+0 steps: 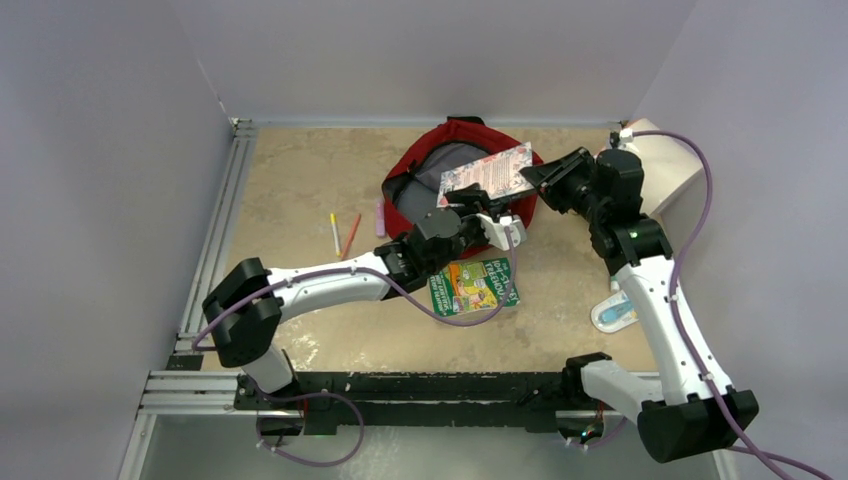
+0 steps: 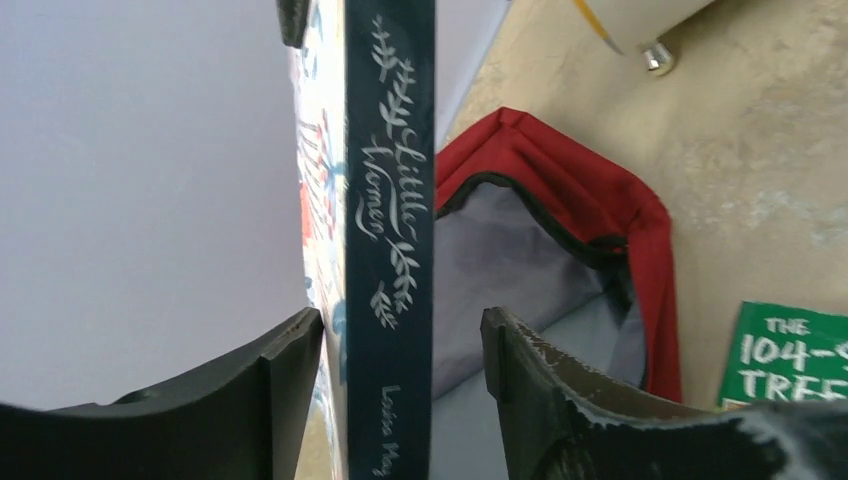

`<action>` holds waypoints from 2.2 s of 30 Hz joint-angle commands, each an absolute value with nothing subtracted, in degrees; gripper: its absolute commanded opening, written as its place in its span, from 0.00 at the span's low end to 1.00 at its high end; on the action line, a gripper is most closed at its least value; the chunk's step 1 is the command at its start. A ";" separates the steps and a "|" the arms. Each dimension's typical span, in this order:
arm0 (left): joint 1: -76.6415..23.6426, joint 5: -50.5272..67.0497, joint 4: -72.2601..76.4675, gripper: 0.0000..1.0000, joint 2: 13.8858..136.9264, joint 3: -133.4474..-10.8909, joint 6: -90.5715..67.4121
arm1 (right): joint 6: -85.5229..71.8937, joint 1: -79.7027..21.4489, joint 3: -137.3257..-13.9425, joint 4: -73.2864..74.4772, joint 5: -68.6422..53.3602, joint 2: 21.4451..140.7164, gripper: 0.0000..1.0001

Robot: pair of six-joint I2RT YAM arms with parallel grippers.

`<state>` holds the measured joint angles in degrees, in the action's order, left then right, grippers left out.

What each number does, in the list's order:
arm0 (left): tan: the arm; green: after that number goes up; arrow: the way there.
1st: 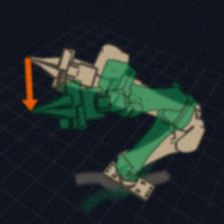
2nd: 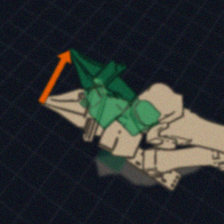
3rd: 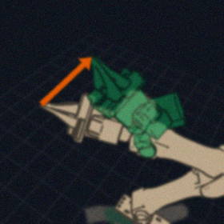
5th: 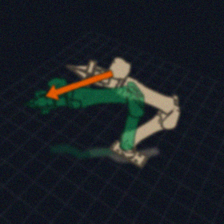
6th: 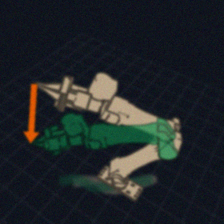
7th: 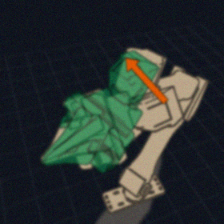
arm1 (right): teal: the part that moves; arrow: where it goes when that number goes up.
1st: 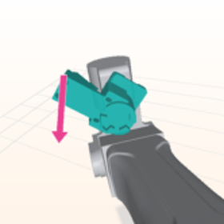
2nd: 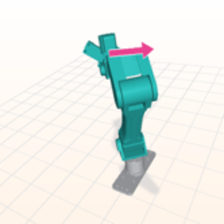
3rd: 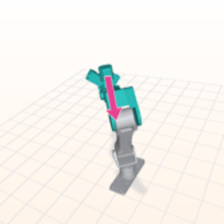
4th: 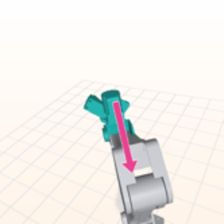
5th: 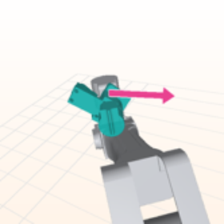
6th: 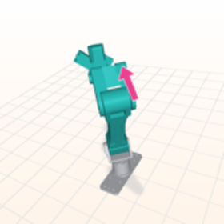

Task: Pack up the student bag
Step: Pick up the book from the center of the board.

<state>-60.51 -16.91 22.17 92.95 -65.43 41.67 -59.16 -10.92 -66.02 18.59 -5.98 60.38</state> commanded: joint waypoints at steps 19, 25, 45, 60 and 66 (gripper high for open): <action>-60.82 -23.73 34.77 0.00 94.67 -67.82 42.80 | -60.81 -11.00 -68.57 12.40 -10.30 58.78 0.34; -60.84 -22.58 48.35 0.00 91.41 -60.52 46.67 | -60.75 -11.03 -68.38 13.45 -11.04 59.61 0.61; -60.84 -21.63 70.55 0.00 92.35 -52.29 56.07 | -57.15 -10.99 -68.57 16.32 -17.41 63.72 0.68; -61.00 -19.02 69.27 0.00 91.70 -50.45 54.81 | -52.26 -10.99 -68.60 15.02 -24.10 68.72 0.56; -61.08 -18.73 68.71 0.00 91.67 -49.90 54.52 | -51.14 -10.99 -68.43 14.87 -24.84 69.55 0.43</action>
